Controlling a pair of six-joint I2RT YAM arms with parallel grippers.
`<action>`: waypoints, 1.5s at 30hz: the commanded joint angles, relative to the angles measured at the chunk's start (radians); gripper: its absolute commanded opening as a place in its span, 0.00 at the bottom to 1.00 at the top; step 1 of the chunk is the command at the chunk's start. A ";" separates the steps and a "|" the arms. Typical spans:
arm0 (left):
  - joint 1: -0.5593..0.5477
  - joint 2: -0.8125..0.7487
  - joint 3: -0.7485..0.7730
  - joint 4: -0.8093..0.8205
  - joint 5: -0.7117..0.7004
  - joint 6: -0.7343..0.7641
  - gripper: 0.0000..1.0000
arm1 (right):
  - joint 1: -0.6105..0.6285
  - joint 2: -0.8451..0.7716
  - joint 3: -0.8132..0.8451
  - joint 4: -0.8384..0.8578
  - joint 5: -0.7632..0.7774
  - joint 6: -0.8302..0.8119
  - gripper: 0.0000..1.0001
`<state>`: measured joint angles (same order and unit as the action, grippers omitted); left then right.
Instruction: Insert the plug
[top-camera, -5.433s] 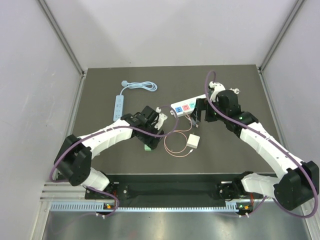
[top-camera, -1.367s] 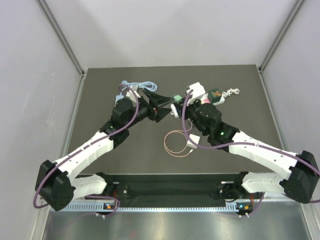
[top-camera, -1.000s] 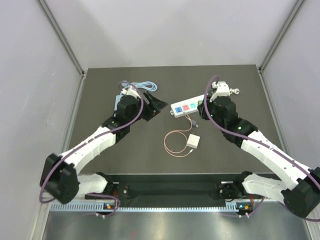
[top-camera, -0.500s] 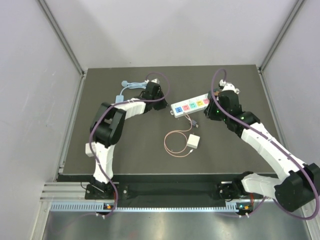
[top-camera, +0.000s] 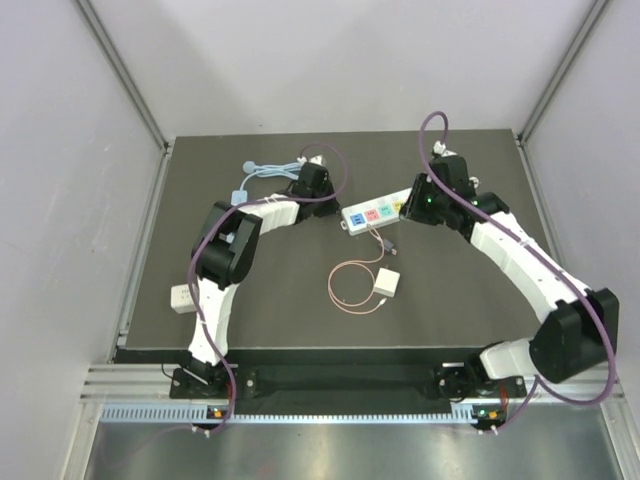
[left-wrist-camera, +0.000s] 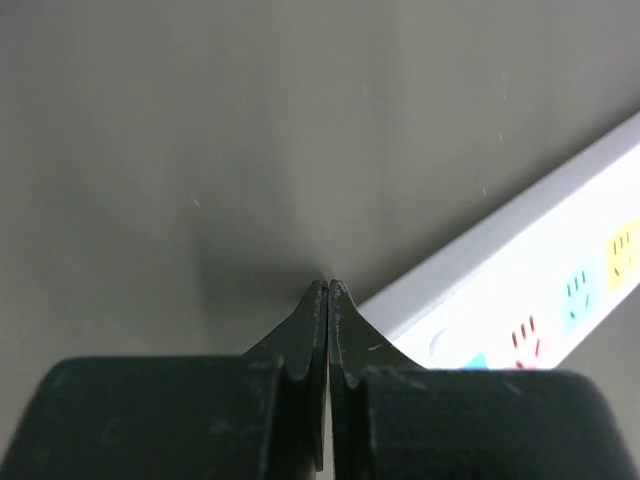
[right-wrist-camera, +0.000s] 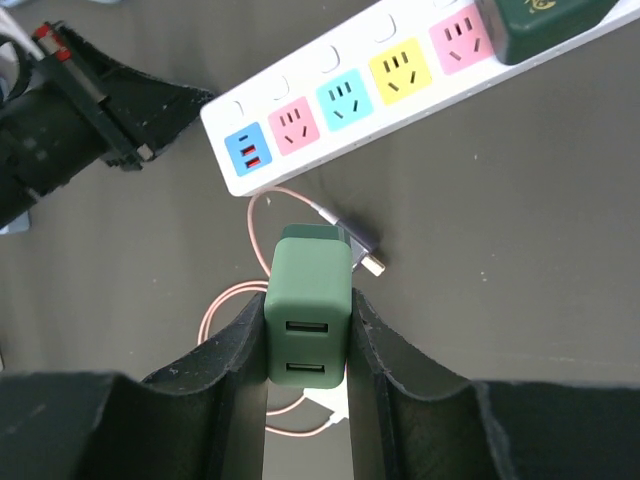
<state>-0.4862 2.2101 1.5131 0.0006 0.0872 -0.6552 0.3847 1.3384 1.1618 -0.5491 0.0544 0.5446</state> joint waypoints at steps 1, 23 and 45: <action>-0.035 -0.016 -0.103 -0.083 -0.010 0.003 0.00 | -0.012 0.092 0.105 -0.069 -0.051 0.006 0.00; -0.117 -0.657 -0.320 -0.270 -0.274 0.075 0.35 | -0.059 0.561 0.550 -0.305 0.108 0.342 0.00; -0.115 -1.055 -0.449 -0.343 -0.371 0.238 0.98 | -0.107 0.689 0.656 -0.359 0.018 0.581 0.00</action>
<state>-0.6018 1.1511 1.0618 -0.3637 -0.2573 -0.4400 0.2913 1.9965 1.7580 -0.9409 0.0975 1.0863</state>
